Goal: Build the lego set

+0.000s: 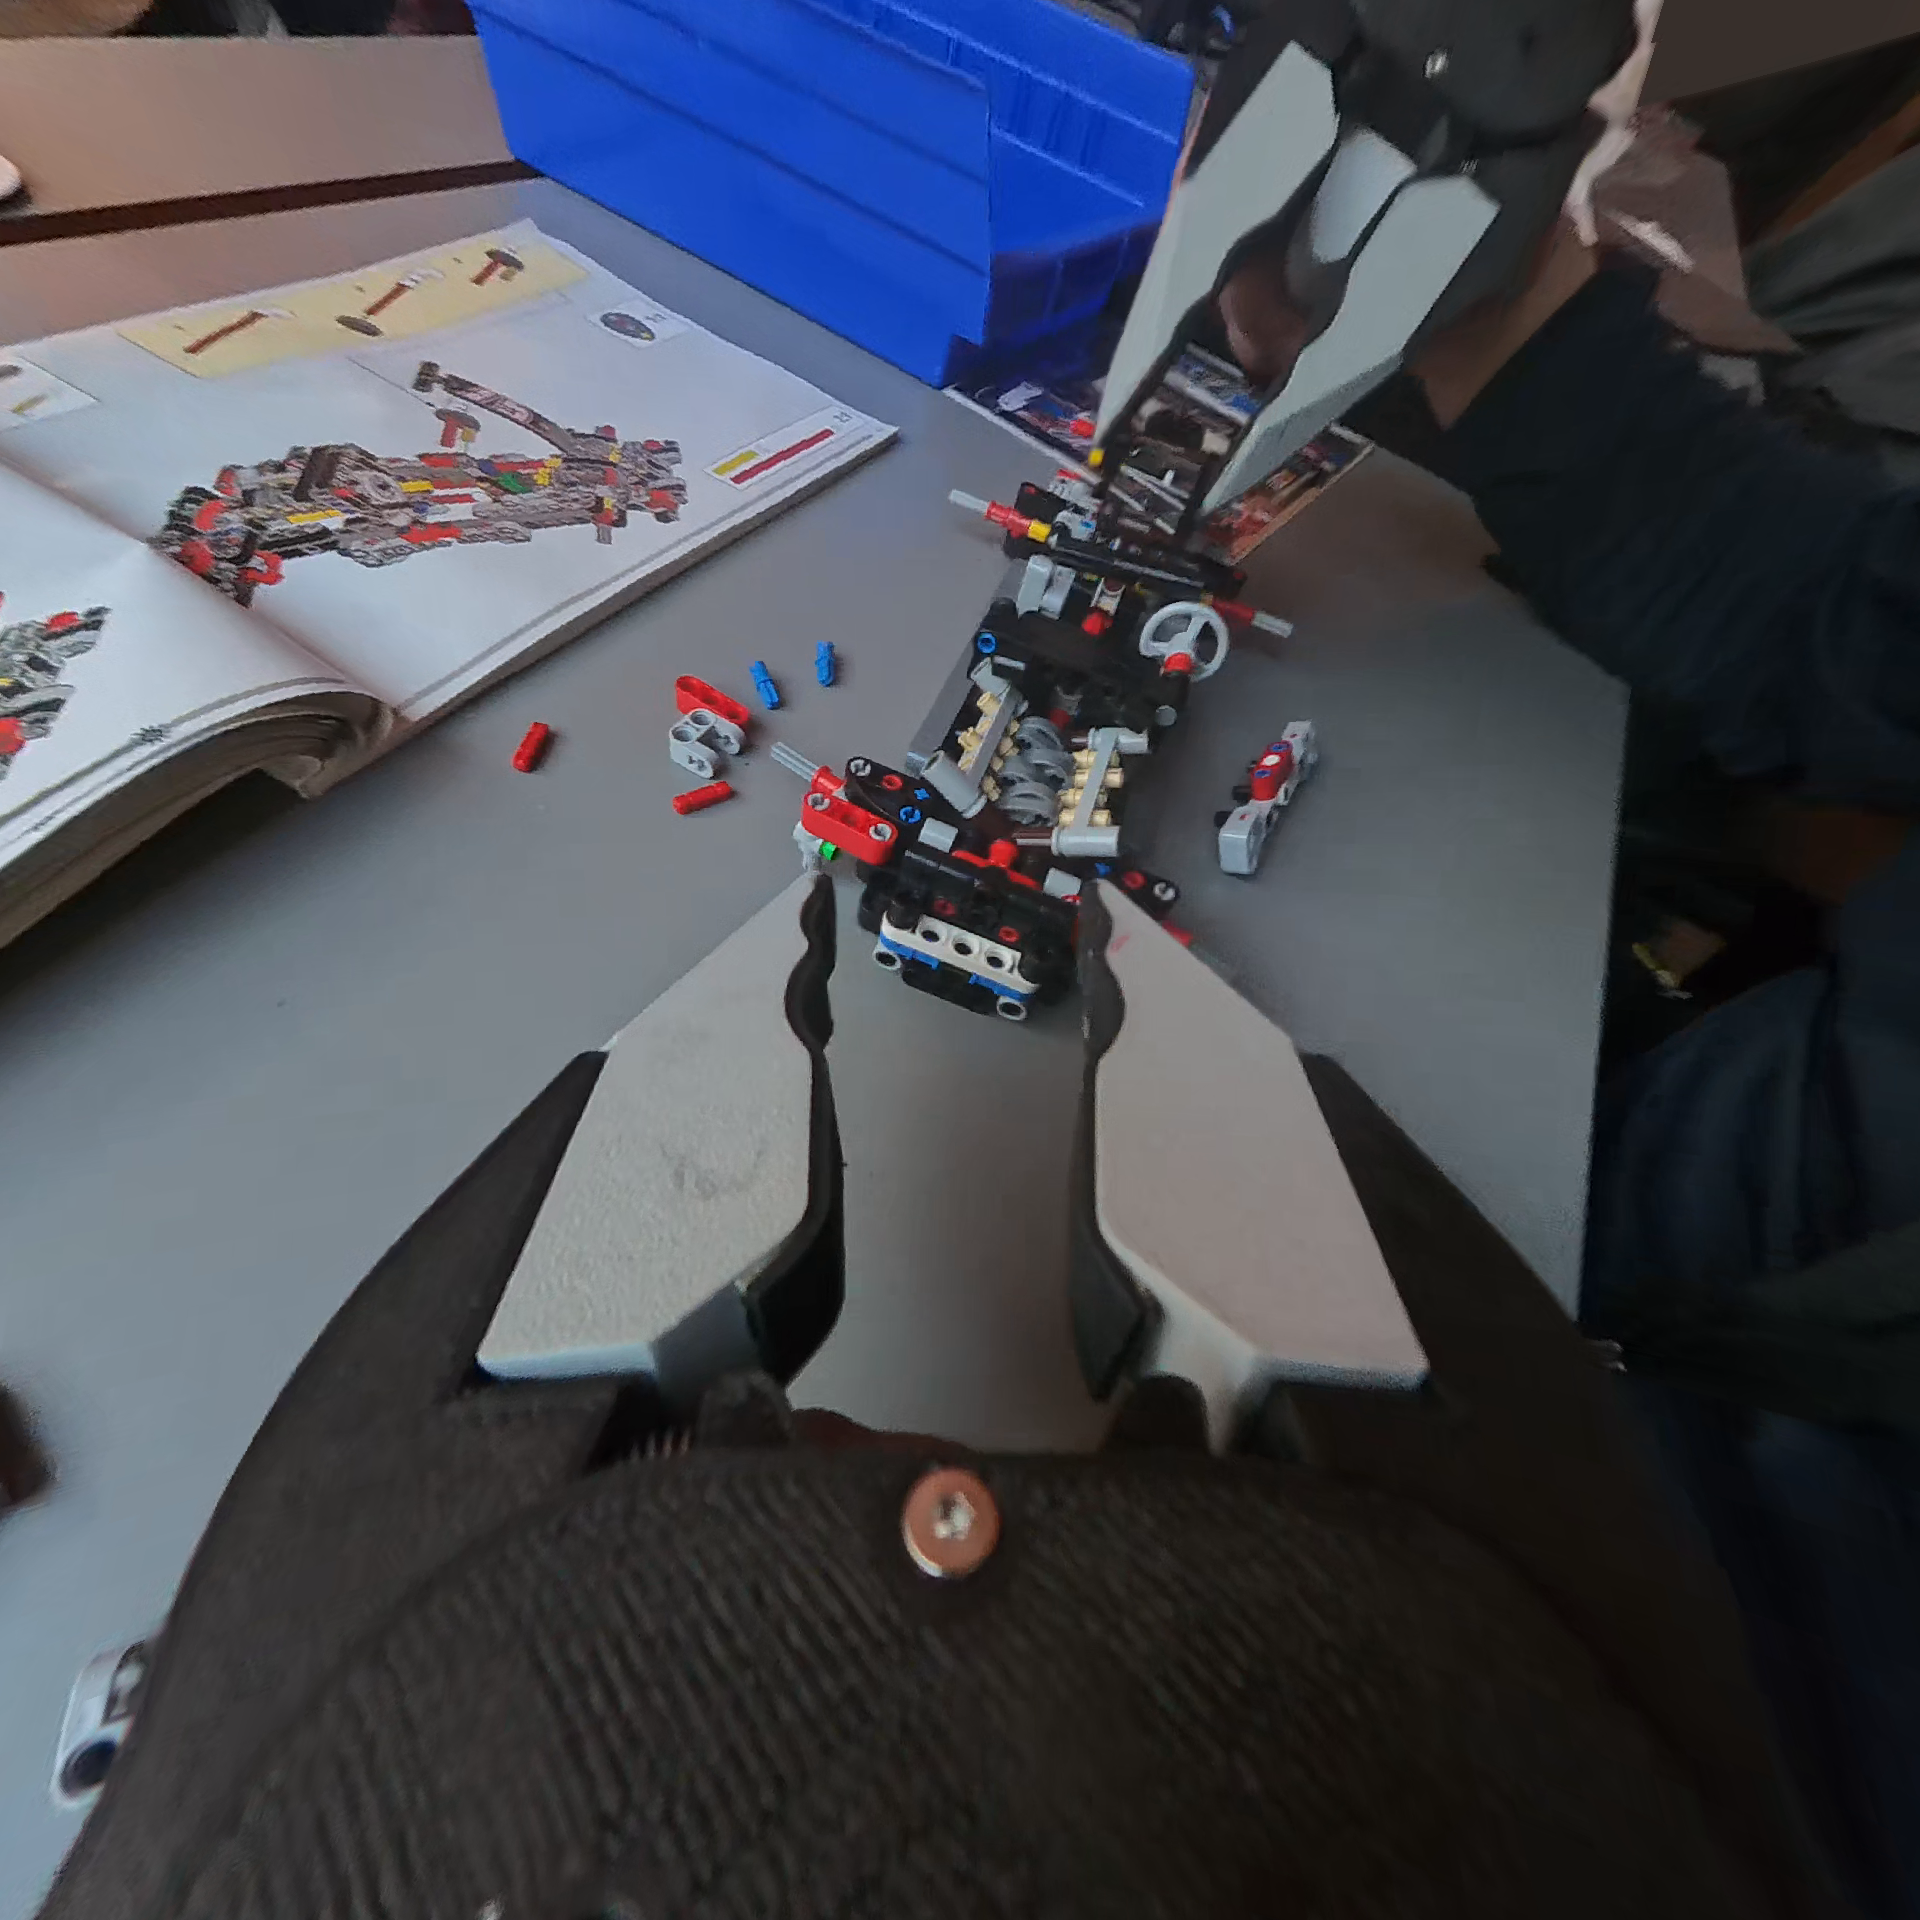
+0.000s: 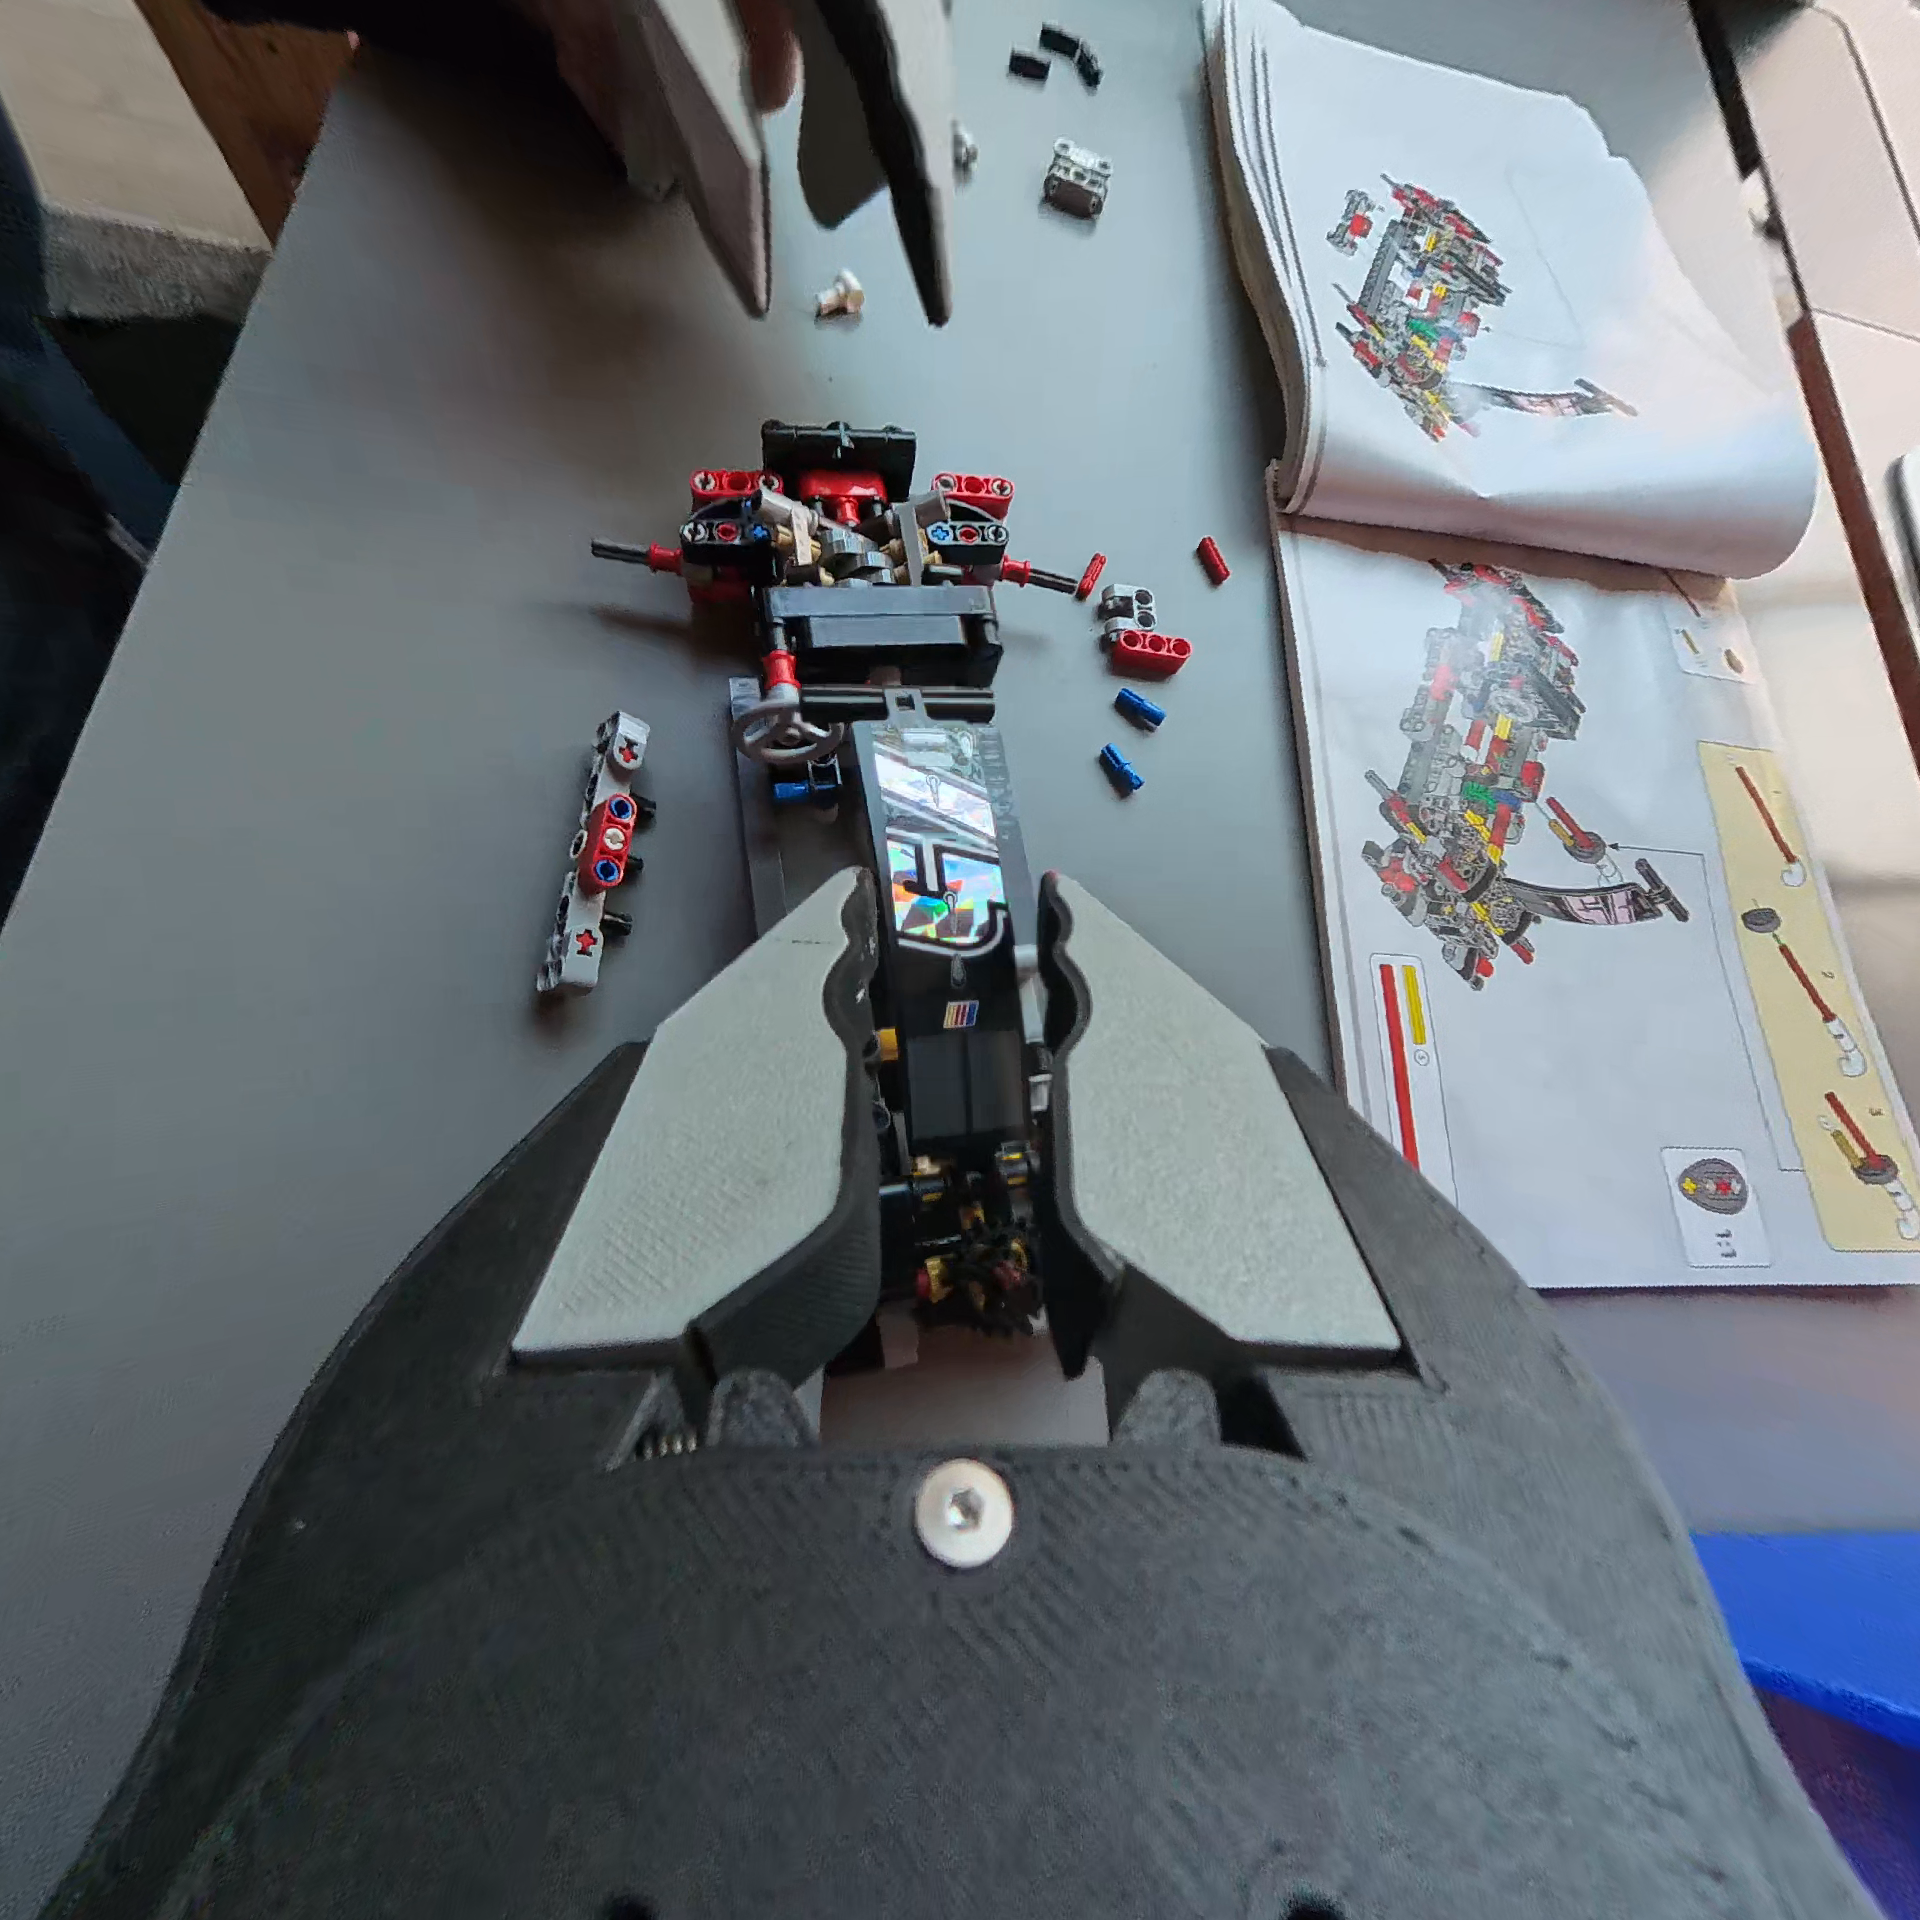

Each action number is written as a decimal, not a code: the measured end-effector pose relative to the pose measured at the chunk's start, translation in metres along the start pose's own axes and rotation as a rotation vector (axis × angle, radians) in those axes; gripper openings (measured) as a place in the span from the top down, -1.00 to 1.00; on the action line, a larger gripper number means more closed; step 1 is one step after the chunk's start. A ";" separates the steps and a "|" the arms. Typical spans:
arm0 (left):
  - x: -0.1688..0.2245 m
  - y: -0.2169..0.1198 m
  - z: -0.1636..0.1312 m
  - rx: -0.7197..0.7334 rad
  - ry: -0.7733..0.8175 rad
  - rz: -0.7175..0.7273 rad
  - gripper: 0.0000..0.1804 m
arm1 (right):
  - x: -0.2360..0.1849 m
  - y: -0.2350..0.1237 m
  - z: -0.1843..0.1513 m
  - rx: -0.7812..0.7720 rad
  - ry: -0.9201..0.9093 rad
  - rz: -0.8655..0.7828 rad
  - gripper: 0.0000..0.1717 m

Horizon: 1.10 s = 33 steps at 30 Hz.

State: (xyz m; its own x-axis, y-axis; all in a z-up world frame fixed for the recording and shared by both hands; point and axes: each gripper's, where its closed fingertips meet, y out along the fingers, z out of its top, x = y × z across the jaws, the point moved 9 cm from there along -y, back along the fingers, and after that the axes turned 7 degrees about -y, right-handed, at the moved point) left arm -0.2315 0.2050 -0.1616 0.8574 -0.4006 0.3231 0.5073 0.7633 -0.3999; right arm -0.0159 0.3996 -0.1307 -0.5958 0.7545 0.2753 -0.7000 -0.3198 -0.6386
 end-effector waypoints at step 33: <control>-0.012 -0.008 -0.002 0.017 -0.116 0.020 0.46 | 0.033 -0.045 -0.032 0.559 0.328 0.036 0.70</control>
State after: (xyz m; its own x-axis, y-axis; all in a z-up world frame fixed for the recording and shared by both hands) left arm -0.2458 0.2034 -0.1641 0.8510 -0.3248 0.4127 0.4881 0.7792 -0.3931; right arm 0.0085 0.4574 -0.1153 -0.5337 0.8451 -0.0299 -0.8338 -0.5318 -0.1481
